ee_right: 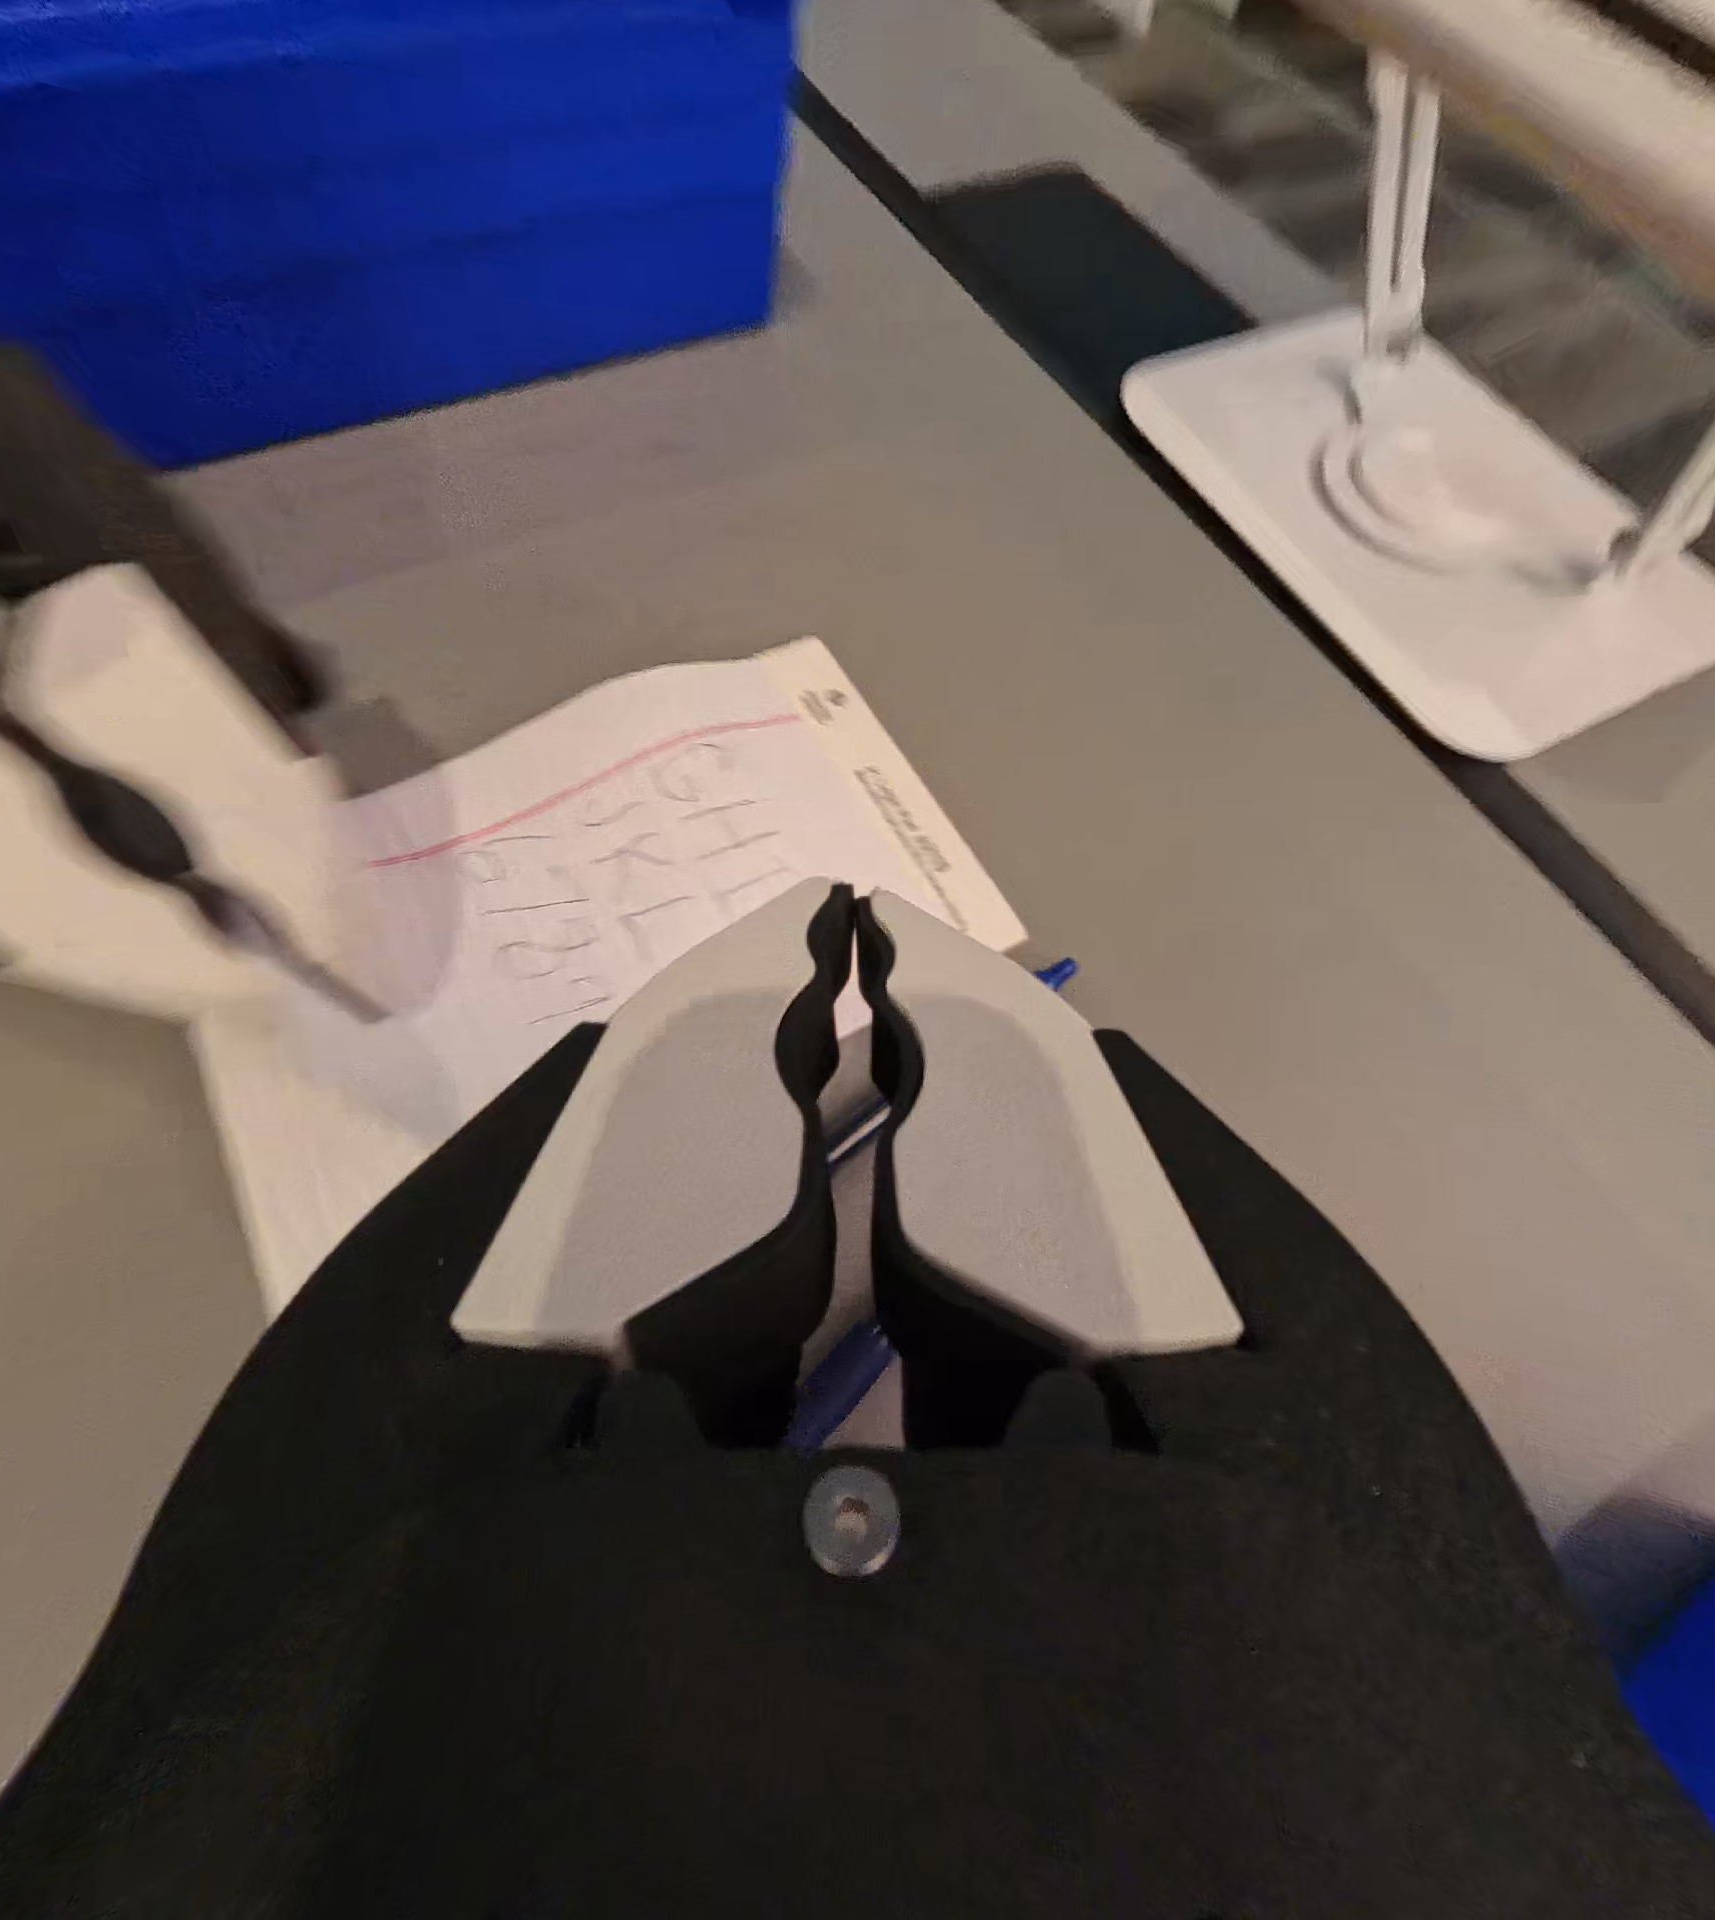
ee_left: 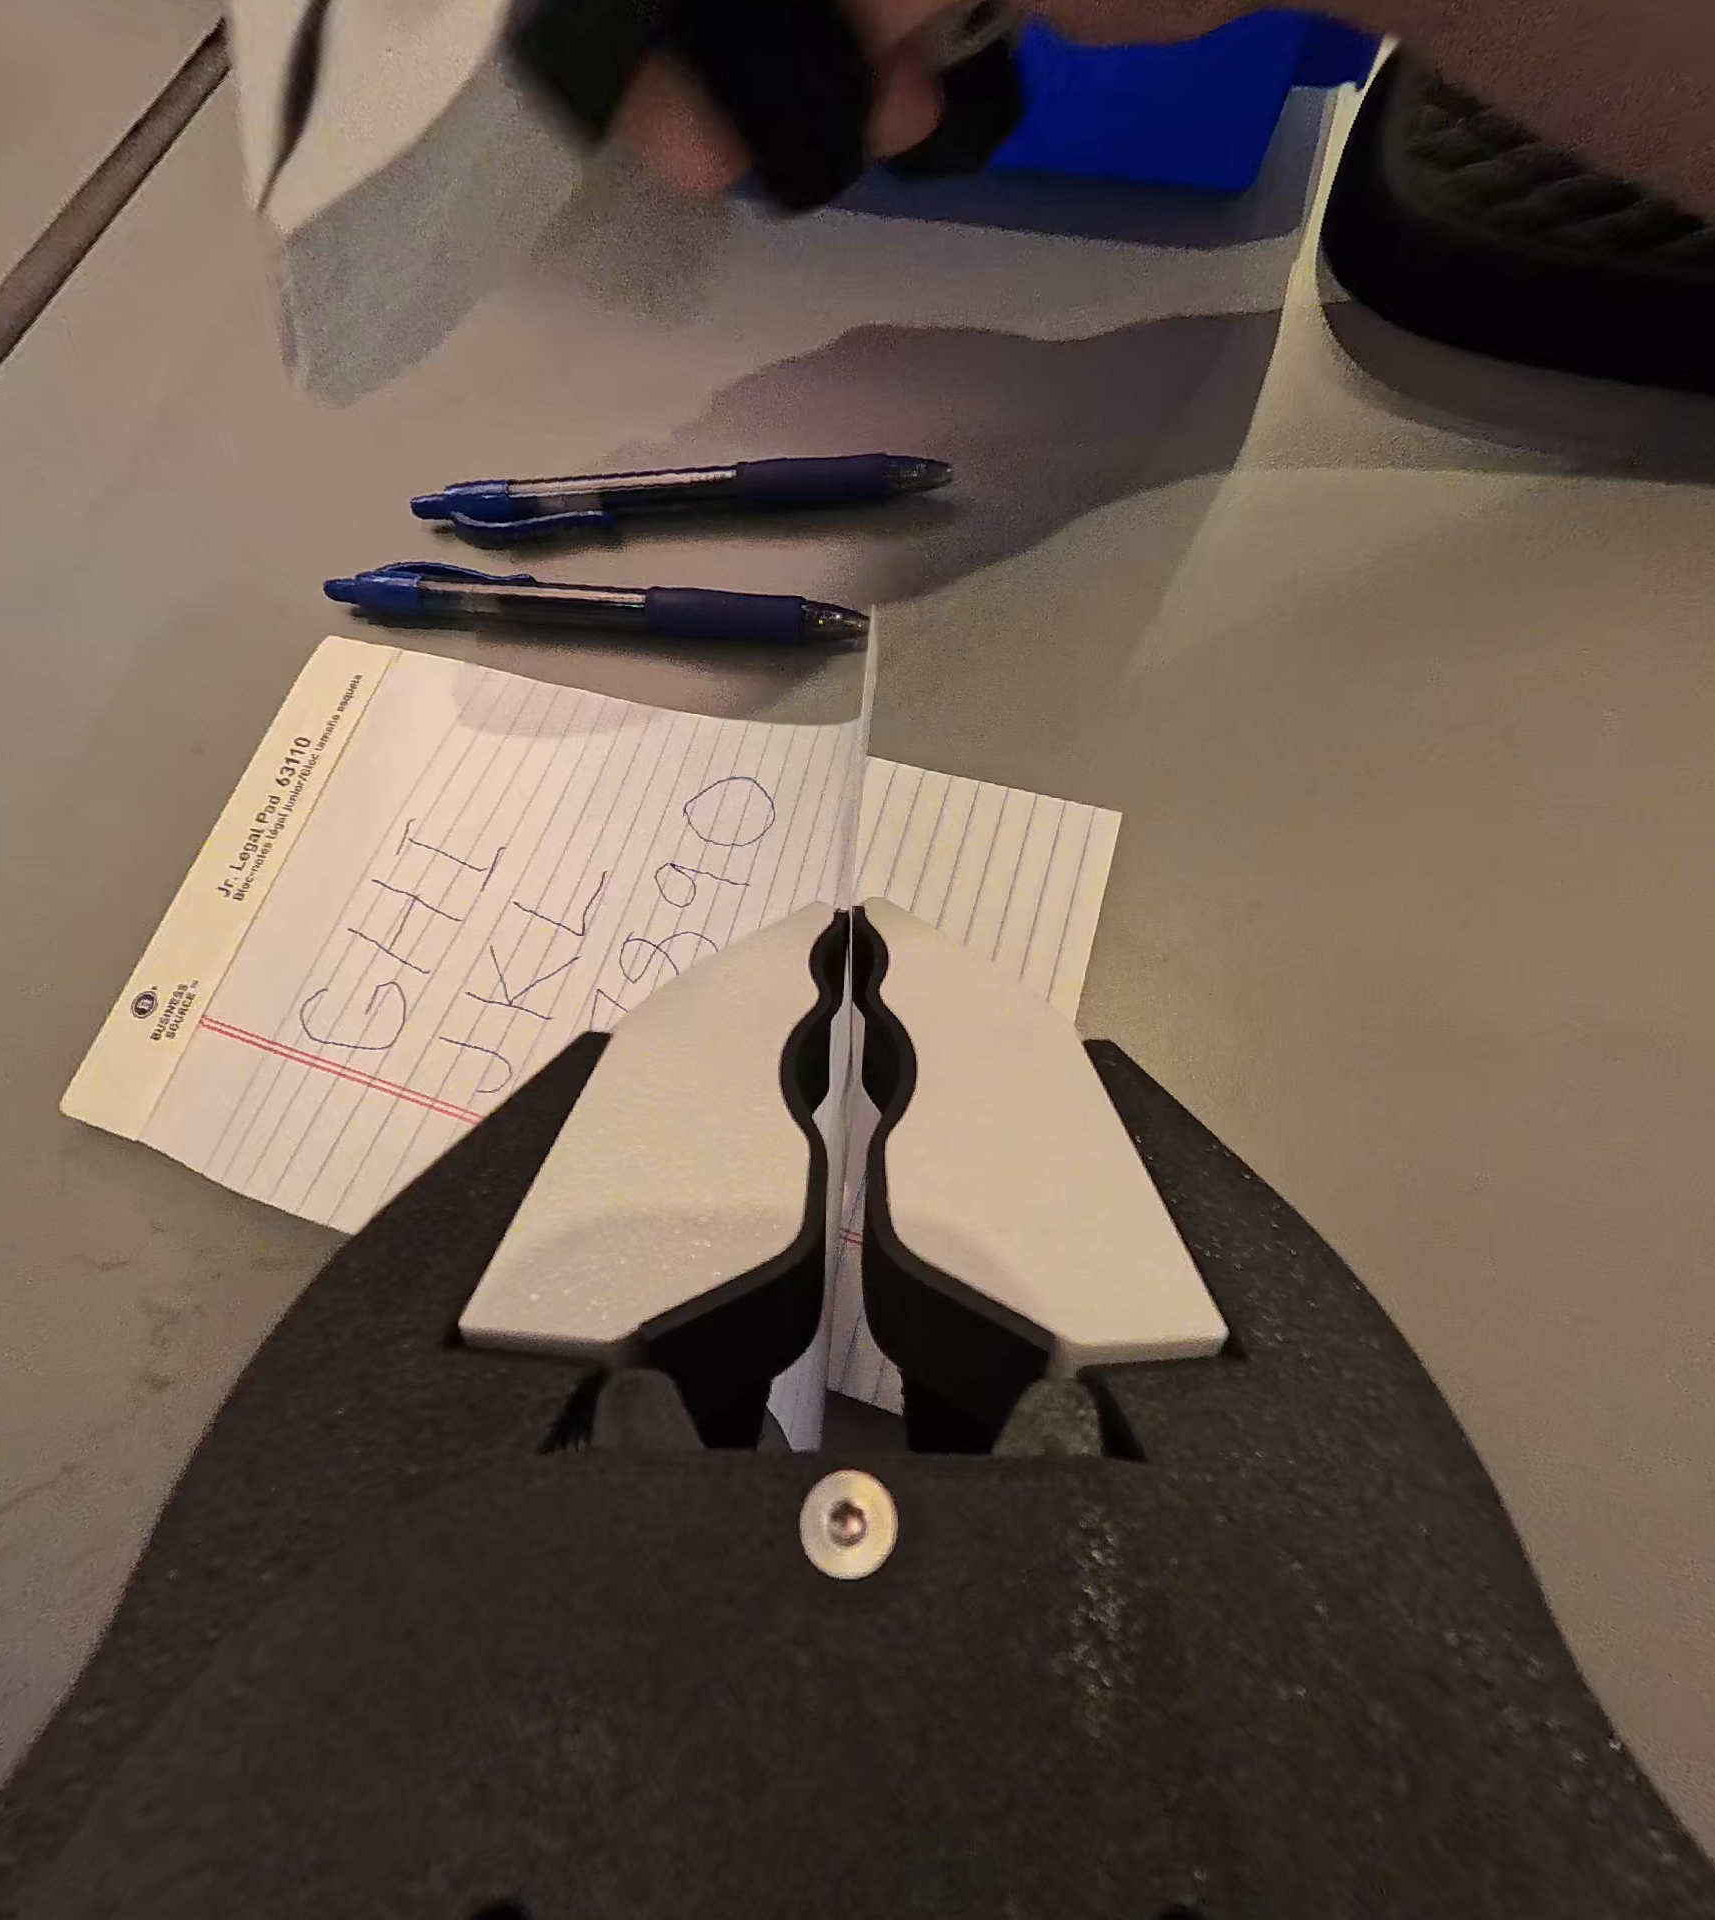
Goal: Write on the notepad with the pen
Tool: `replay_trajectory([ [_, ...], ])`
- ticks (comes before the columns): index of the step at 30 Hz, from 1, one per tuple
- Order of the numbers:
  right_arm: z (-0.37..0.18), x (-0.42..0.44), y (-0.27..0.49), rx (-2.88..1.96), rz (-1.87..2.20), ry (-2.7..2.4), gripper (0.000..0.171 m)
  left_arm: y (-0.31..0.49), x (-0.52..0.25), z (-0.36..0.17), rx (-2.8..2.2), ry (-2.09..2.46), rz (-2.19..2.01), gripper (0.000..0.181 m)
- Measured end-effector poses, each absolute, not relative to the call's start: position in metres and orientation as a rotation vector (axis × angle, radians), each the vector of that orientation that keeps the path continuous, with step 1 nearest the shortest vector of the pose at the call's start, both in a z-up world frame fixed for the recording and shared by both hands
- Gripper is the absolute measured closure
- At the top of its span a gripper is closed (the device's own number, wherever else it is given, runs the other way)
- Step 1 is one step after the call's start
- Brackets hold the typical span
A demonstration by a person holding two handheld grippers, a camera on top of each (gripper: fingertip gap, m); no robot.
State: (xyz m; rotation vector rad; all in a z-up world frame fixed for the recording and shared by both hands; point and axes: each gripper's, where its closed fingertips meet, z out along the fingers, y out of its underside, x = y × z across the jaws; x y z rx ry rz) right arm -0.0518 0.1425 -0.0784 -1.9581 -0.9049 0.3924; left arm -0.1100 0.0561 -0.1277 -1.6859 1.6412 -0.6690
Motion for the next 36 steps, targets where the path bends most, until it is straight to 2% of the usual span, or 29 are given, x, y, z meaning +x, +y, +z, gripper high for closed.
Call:
replay_trajectory([
  [5, -0.134, -0.052, 0.182, -2.197, 0.380, -0.947, 0.171, 0.054, -0.109, -0.130, -1.682, 1.651, -0.668, 0.181],
  [8, -0.147, -0.052, 0.192, -2.245, 0.337, -0.992, 0.171, 0.053, -0.107, -0.128, -1.672, 1.644, -0.678, 0.181],
  [36, -0.151, -0.054, 0.199, -2.253, 0.385, -1.046, 0.171, 0.063, -0.110, -0.116, -1.719, 1.502, -0.741, 0.181],
])
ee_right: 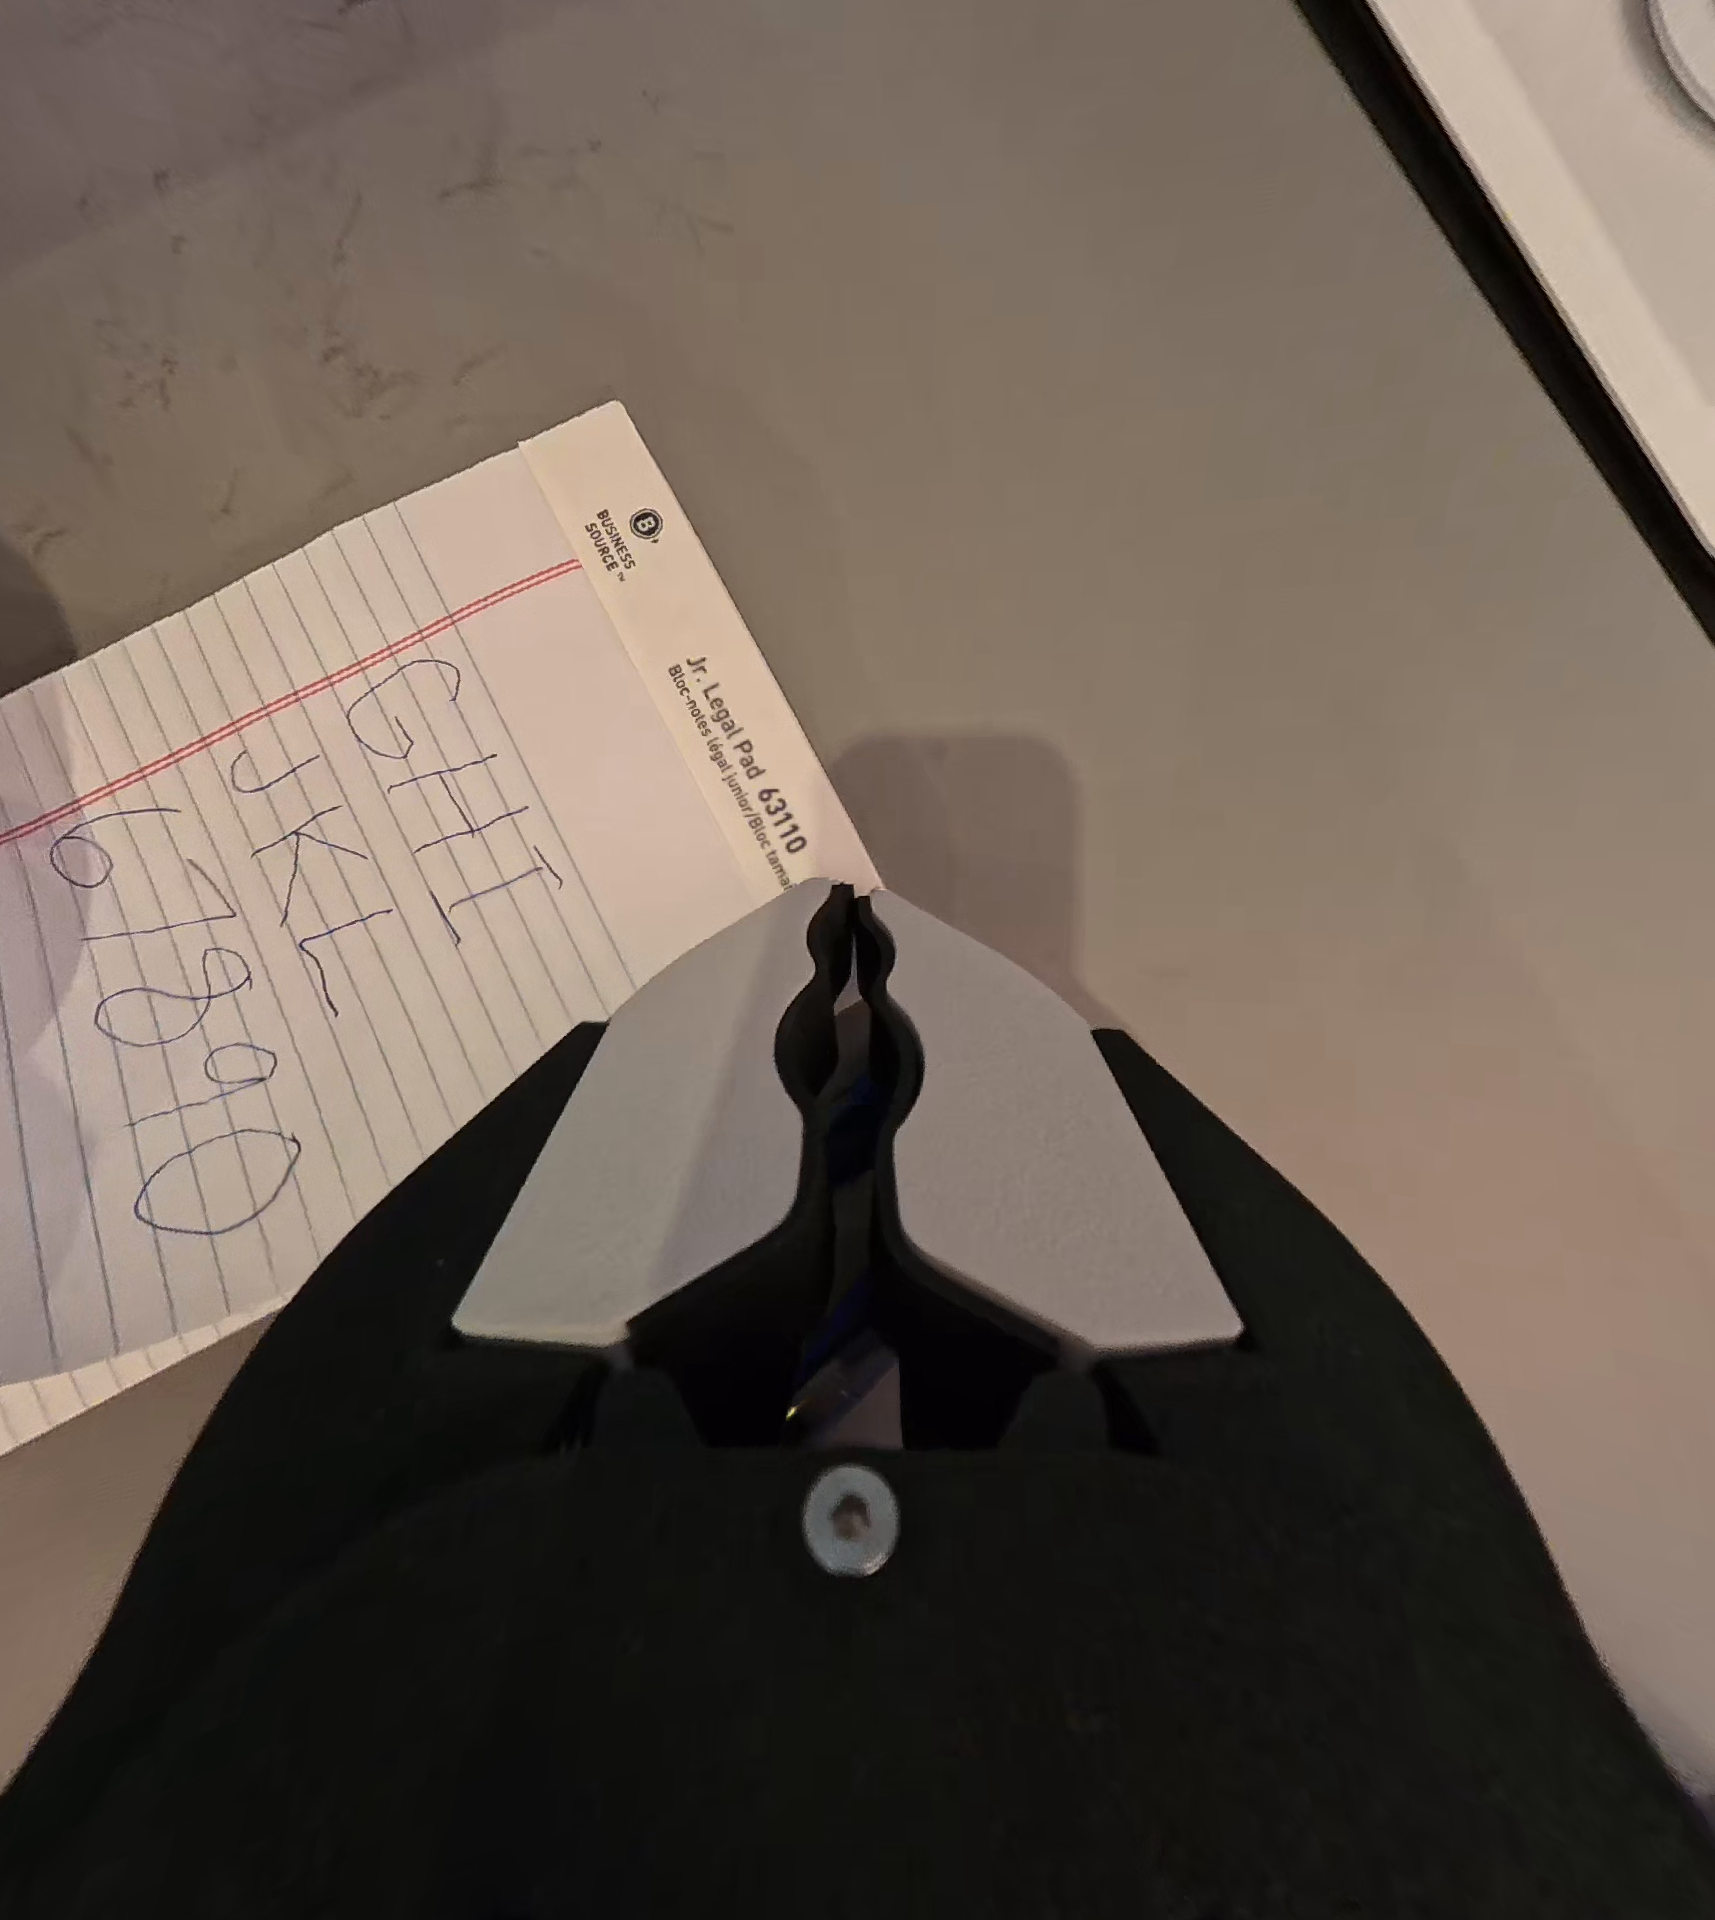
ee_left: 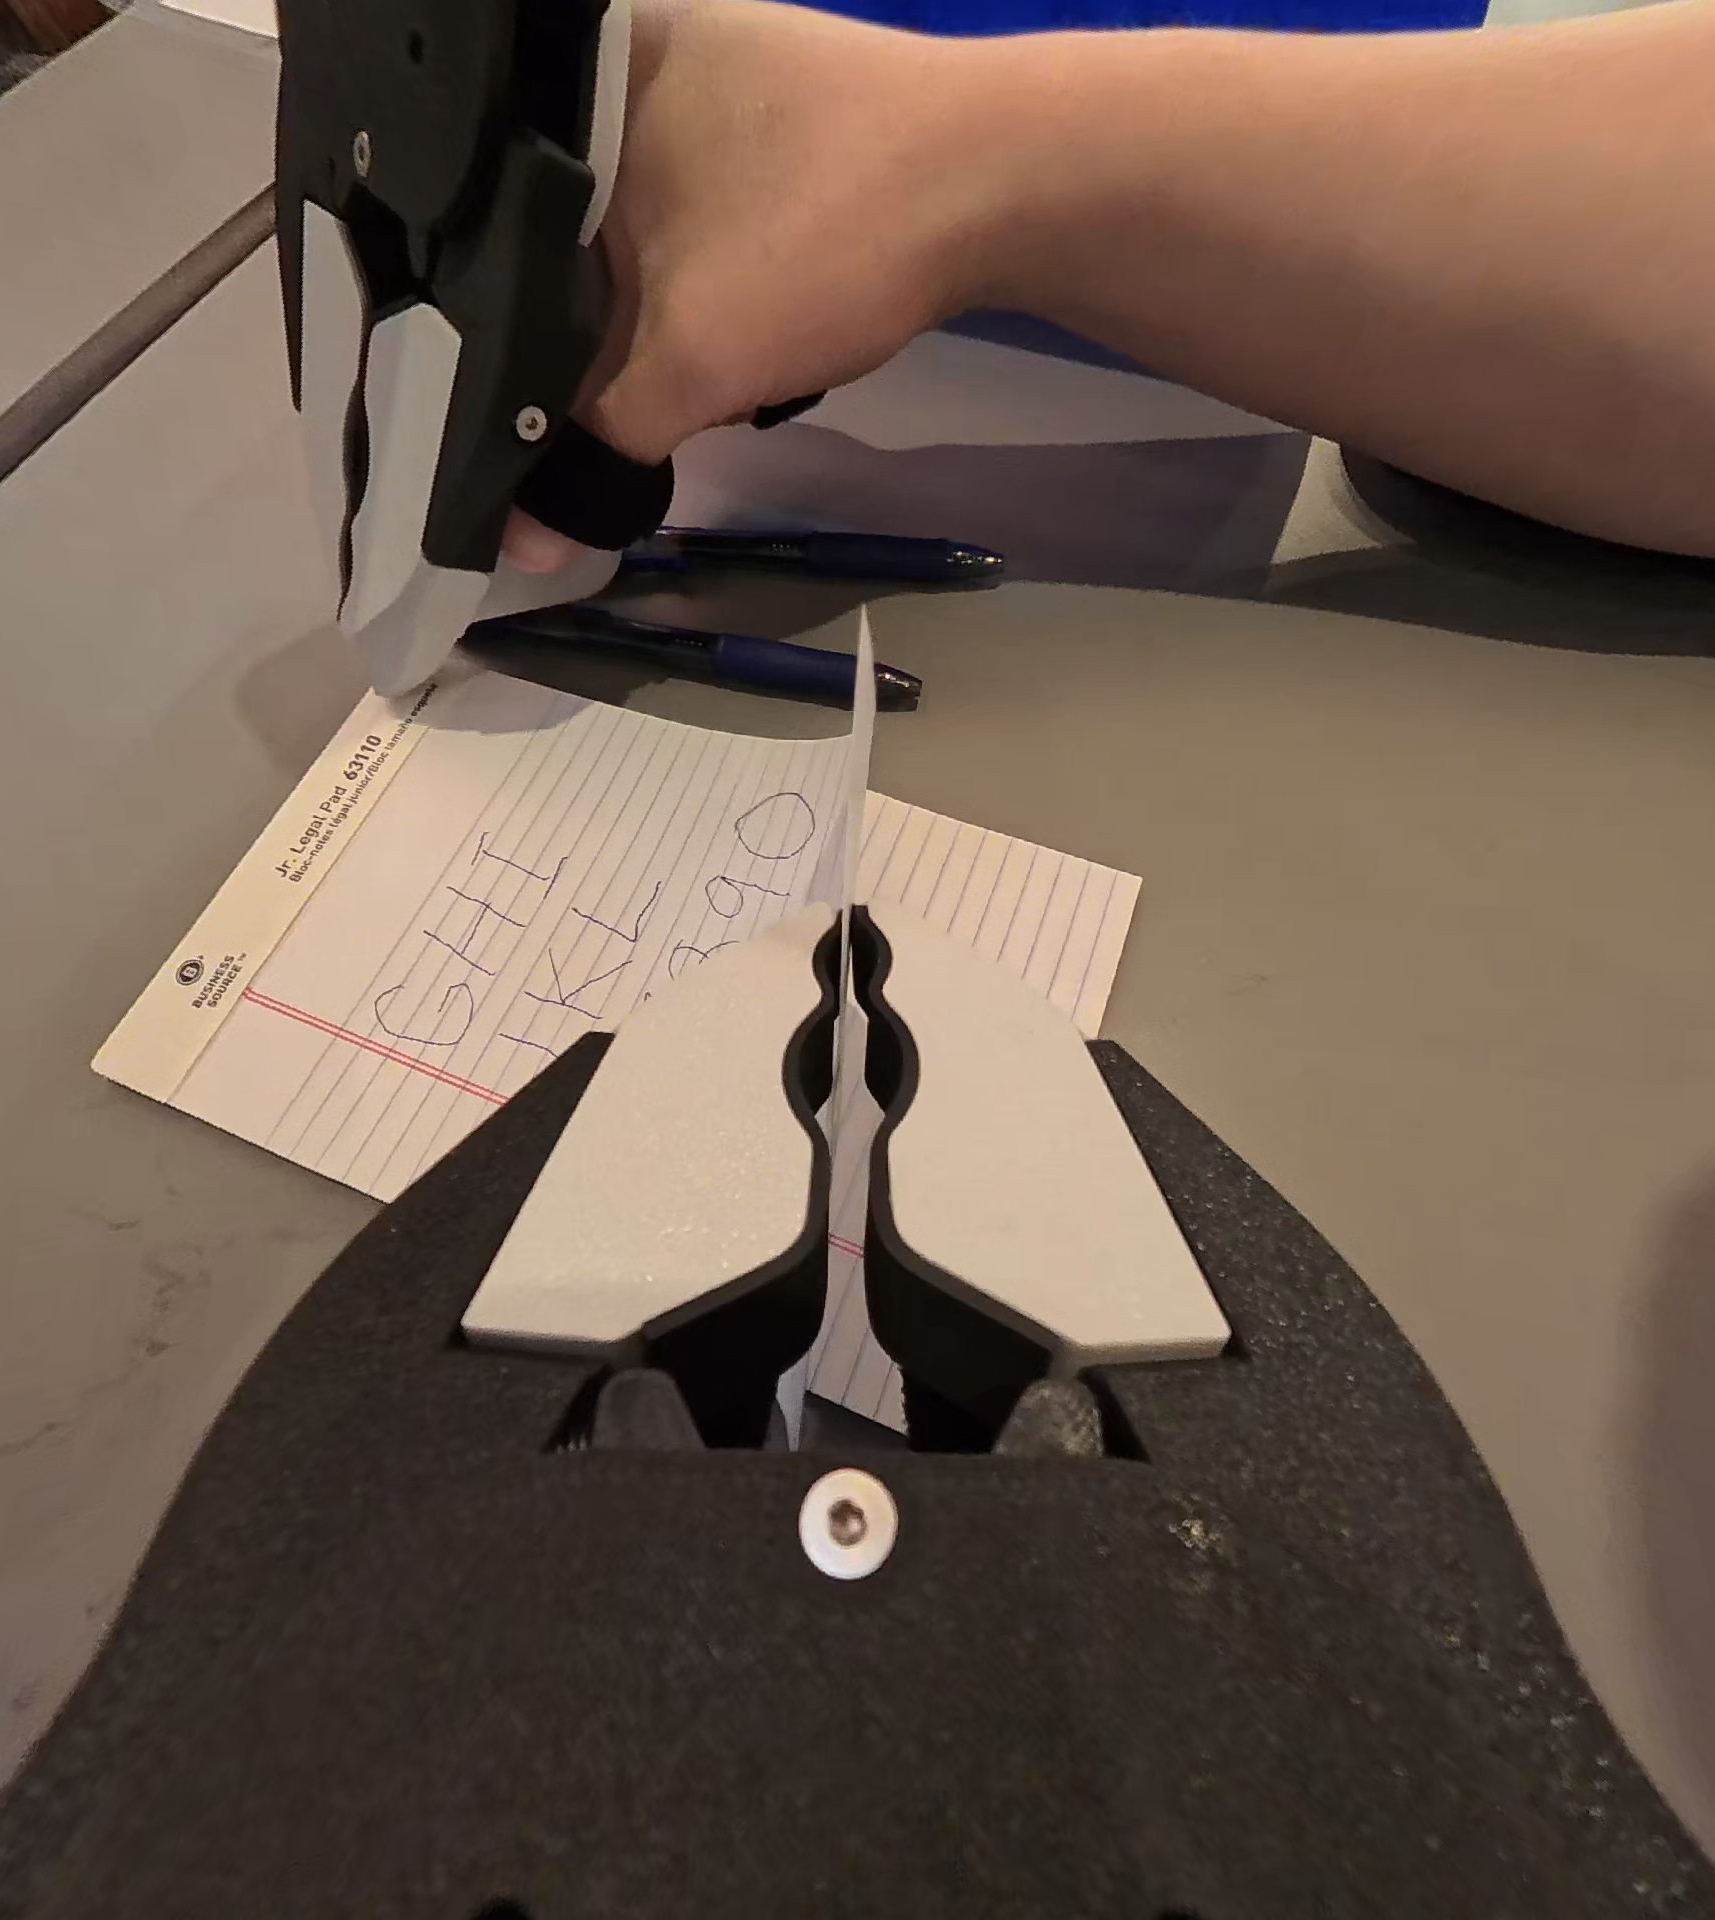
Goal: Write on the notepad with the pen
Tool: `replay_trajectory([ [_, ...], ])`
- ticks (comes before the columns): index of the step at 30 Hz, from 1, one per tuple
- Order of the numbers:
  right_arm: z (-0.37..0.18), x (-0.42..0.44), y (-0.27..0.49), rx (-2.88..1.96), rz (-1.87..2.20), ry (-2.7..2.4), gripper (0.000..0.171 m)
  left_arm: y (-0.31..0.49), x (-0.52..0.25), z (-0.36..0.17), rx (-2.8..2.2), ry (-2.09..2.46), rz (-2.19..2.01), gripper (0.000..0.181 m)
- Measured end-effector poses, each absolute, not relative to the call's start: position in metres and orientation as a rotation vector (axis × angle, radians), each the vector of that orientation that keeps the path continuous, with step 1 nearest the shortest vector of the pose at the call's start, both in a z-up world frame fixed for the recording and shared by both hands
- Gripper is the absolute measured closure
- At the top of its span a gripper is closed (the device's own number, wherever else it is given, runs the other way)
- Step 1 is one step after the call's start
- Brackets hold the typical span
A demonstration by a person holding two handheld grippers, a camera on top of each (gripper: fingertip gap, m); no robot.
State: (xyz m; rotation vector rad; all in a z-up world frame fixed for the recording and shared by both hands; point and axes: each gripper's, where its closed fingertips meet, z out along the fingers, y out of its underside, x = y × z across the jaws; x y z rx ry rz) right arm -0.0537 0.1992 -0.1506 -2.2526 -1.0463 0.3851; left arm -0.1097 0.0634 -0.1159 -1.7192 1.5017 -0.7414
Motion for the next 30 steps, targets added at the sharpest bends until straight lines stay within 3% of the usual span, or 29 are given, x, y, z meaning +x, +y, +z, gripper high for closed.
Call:
replay_trajectory([
  [30, -0.150, -0.058, 0.196, -2.241, 0.386, -1.073, 0.171, 0.078, -0.119, -0.103, -1.742, 1.382, -0.822, 0.181],
])
